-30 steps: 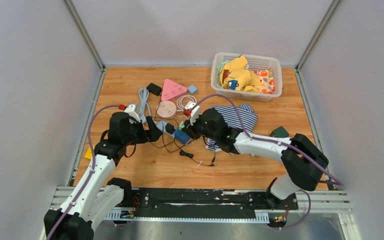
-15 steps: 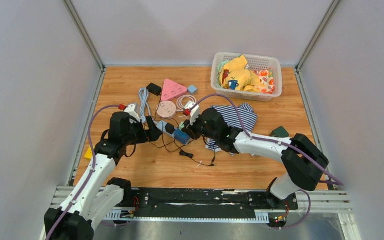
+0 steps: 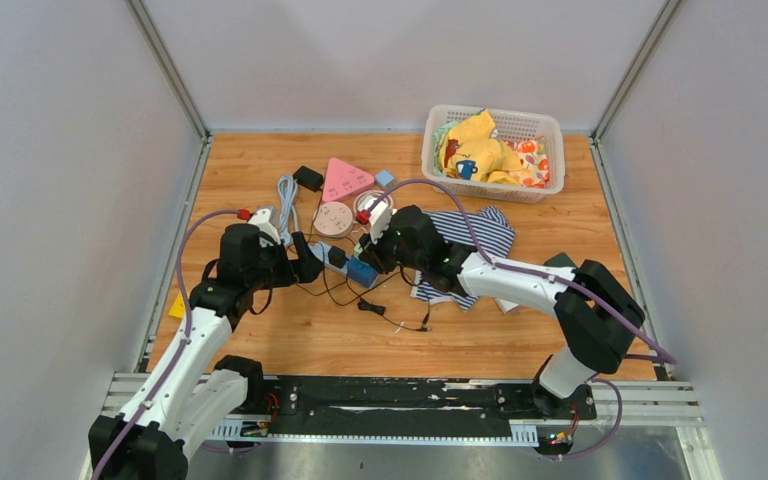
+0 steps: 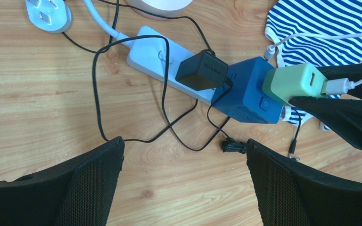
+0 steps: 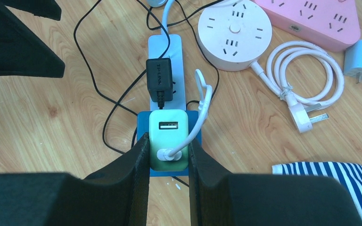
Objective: Insert the plug
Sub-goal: Insert the plug into the socket, then pick up the plug from the corner of the board.
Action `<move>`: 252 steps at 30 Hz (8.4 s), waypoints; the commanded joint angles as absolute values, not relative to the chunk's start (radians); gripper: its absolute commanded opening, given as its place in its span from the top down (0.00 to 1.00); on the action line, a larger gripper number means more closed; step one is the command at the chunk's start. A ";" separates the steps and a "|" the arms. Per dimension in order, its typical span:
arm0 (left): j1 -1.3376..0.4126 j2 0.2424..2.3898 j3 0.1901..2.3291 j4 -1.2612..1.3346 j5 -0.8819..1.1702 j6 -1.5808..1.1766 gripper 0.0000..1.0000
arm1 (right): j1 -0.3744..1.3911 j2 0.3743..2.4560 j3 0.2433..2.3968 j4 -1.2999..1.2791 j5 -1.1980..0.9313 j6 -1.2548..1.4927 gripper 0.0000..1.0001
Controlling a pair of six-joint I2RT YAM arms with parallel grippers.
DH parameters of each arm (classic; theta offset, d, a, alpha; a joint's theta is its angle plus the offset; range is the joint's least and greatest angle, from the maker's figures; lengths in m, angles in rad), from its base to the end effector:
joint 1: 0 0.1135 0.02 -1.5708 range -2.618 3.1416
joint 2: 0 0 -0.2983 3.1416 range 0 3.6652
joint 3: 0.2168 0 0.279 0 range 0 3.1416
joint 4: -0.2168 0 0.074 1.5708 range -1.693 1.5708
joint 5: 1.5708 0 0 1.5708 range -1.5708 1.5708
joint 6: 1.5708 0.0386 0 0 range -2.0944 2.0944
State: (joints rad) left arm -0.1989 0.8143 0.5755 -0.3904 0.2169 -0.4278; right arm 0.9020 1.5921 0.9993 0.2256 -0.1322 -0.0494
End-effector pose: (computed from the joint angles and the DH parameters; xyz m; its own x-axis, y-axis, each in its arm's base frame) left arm 0.1792 -0.0446 0.2586 -0.6757 -0.2771 -0.6831 0.0914 0.8880 -0.4507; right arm 0.2382 0.3096 0.2690 -0.1802 -0.3069 -0.9345 -0.8639 0.5036 0.0012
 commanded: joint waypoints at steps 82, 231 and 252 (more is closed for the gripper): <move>0.212 0.880 0.631 -0.687 -0.757 -0.842 0.05 | 1.181 1.148 0.782 -0.077 -0.039 0.085 0.06; -0.265 0.664 0.607 0.087 0.929 -0.571 0.17 | 0.783 1.225 1.049 -0.071 -0.939 0.097 1.00; -0.336 0.761 0.644 0.089 1.130 -0.508 0.16 | 0.780 1.376 1.221 -0.307 -1.073 0.170 1.00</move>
